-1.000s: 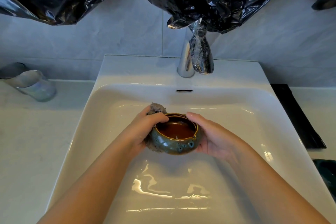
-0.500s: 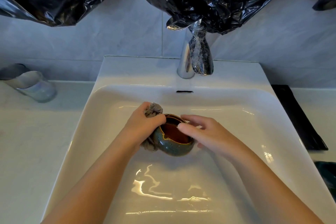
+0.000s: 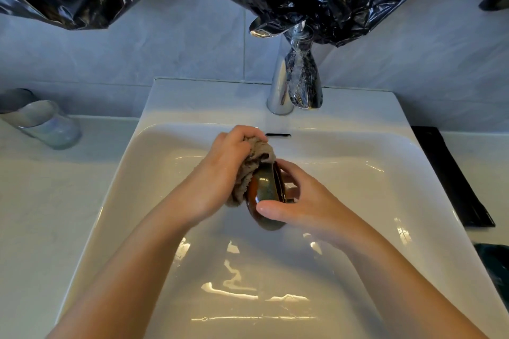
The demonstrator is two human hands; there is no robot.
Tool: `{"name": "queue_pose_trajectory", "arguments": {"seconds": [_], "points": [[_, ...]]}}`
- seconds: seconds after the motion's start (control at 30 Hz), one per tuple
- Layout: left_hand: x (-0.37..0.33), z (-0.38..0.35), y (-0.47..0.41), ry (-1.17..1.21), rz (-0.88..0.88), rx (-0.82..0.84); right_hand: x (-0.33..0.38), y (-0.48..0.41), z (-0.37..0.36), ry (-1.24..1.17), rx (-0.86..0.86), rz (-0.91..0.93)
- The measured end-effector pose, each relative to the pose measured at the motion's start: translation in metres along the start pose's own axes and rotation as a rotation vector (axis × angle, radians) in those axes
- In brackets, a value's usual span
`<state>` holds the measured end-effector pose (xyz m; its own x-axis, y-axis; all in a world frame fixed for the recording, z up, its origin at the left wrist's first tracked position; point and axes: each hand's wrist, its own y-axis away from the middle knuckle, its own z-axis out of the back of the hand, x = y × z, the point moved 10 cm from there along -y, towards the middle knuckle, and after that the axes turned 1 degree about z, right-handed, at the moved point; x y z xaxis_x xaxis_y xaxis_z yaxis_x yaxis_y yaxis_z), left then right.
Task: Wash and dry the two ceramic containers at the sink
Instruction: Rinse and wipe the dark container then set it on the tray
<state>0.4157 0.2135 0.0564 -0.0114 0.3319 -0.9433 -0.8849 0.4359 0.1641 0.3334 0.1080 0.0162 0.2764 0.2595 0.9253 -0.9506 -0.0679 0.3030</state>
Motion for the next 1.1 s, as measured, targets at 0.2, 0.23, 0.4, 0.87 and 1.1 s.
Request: {"name": "queue_pose_trajectory", "arguments": {"seconds": [0.2, 0.23, 0.4, 0.87, 1.1], "points": [[-0.007, -0.002, 0.02, 0.168, -0.102, 0.112, 0.0, 0.003, -0.009, -0.201, 0.229, 0.012], [-0.005, 0.001, 0.017, 0.153, -0.093, 0.078, -0.001, 0.003, -0.012, -0.242, 0.272, 0.007], [0.003, 0.001, 0.02, 0.105, -0.082, 0.039, 0.006, 0.004, -0.022, -0.694, 0.419, 0.049], [0.024, -0.022, 0.027, 0.178, 0.1, 0.029, 0.002, -0.016, 0.007, -0.659, 0.07, 0.185], [0.03, -0.029, 0.028, 0.287, 0.197, 0.051, 0.003, -0.009, 0.036, -0.201, -0.261, 0.261]]}}
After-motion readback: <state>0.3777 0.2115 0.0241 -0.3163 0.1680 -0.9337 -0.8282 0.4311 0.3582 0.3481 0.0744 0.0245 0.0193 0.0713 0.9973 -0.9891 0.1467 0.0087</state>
